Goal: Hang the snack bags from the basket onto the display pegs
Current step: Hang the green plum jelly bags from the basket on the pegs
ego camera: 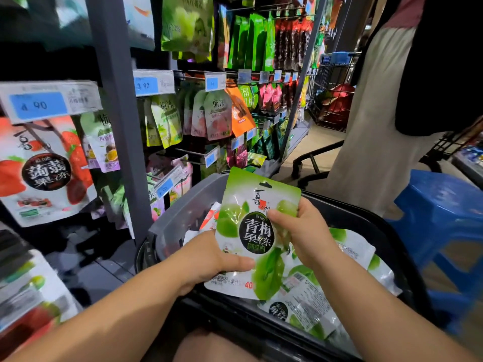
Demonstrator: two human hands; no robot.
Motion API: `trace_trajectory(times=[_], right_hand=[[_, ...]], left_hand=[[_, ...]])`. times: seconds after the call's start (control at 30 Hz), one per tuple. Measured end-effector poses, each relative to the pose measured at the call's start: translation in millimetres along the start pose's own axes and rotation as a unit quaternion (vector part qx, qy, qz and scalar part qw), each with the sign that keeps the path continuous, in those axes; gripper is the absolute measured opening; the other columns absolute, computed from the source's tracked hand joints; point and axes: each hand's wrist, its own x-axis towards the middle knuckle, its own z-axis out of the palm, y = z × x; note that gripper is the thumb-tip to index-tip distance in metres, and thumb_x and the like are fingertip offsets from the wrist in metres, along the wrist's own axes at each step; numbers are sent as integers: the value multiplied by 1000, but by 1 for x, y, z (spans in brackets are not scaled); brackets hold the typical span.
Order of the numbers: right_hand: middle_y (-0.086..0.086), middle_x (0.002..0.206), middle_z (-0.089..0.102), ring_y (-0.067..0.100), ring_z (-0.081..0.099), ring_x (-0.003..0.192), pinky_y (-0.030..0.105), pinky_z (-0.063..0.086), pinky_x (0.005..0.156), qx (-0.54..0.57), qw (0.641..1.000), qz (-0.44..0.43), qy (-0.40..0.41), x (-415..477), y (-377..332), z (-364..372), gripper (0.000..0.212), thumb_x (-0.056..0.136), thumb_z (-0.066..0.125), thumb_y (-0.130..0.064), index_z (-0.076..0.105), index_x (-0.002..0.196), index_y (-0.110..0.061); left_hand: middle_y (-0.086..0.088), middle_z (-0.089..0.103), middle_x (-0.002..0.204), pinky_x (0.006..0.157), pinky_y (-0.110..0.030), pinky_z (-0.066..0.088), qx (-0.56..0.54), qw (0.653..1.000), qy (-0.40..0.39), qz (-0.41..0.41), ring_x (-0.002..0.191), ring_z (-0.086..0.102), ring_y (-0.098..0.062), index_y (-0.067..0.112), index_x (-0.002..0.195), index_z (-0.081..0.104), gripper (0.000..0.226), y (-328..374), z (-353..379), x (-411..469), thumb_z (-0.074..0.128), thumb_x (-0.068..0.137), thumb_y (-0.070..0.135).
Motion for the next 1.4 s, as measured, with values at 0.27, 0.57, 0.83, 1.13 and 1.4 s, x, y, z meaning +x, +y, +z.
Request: trace_trajectory(times=[0.27,0.57,0.83,1.13,1.4], right_hand=[[-5,120,64,18,60,111,40,50,96,-457,887,26,63,27,11,-83,50,84,75,-41,56,127,-24],[1,99,64,24,59,93,33,47,76,-583,789,172,94,38,27,-123,52,72,78,-58,63,104,-21],[4,87,60,22,54,80,34,42,67,-540,819,125,148,32,11,-123,32,88,68,-45,60,94,-14],[1,88,60,24,55,83,37,43,67,-452,864,37,218,21,-14,-128,24,90,66,-40,59,85,-18],[10,94,56,27,51,89,37,37,73,-280,891,-23,356,20,-19,-130,27,94,62,-34,56,94,-7]], left_hand=[[0,75,106,102,-44,48,-32,995,91,10,104,69,-20,16,111,70,56,-3,-24,1,92,59,18],[1,76,104,100,-41,50,-18,996,88,17,102,70,-18,15,111,69,39,-9,-24,1,79,74,8],[4,76,103,96,-35,51,-26,995,90,24,100,71,-14,18,107,69,35,-9,-22,-2,77,77,3],[5,75,104,85,-21,54,-30,995,84,40,99,71,-11,20,108,68,34,-6,-23,-5,76,79,4],[7,75,106,99,-35,50,-17,995,86,40,103,69,-12,22,110,69,41,-7,-24,-4,85,73,14]])
